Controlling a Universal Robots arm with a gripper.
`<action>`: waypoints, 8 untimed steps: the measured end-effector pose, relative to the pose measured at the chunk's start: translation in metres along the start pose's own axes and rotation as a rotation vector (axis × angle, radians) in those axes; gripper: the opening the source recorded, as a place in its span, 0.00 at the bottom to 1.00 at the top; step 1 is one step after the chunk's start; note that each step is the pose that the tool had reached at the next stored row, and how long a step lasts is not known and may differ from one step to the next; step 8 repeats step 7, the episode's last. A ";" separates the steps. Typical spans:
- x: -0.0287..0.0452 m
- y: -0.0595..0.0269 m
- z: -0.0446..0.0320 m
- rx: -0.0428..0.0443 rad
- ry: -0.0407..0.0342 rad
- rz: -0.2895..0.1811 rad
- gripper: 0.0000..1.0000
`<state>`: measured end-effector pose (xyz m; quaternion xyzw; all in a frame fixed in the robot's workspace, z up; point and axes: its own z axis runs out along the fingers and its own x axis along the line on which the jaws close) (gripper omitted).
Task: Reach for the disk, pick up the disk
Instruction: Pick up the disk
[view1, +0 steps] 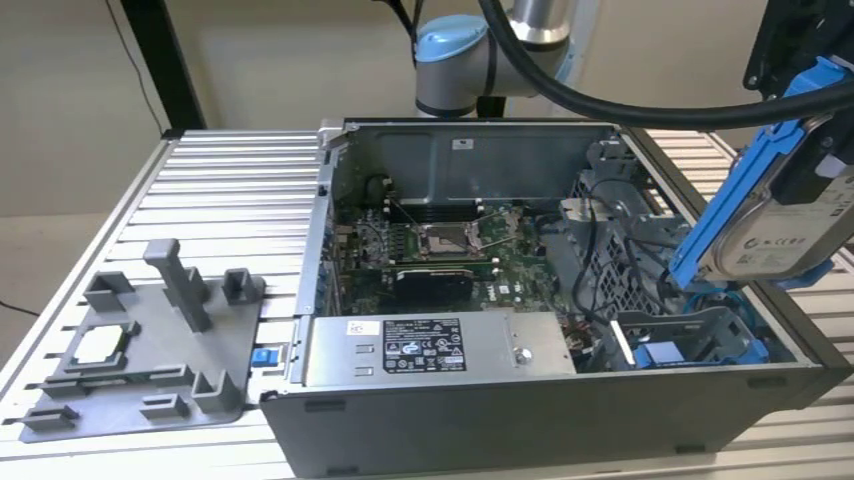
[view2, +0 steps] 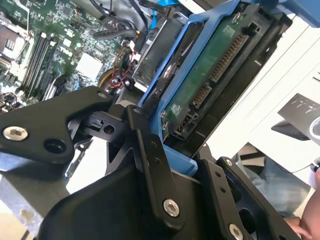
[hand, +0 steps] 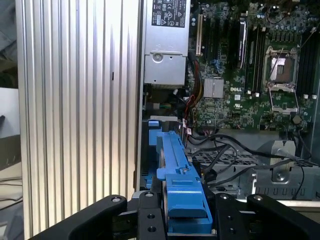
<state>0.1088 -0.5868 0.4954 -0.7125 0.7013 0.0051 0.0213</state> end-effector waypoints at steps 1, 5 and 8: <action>0.0001 0.0000 0.0000 0.0000 0.0000 0.000 0.00; 0.0010 -0.0001 0.0000 0.0000 -0.0001 0.000 0.00; 0.0010 -0.0001 0.0000 0.0000 -0.0001 0.000 0.00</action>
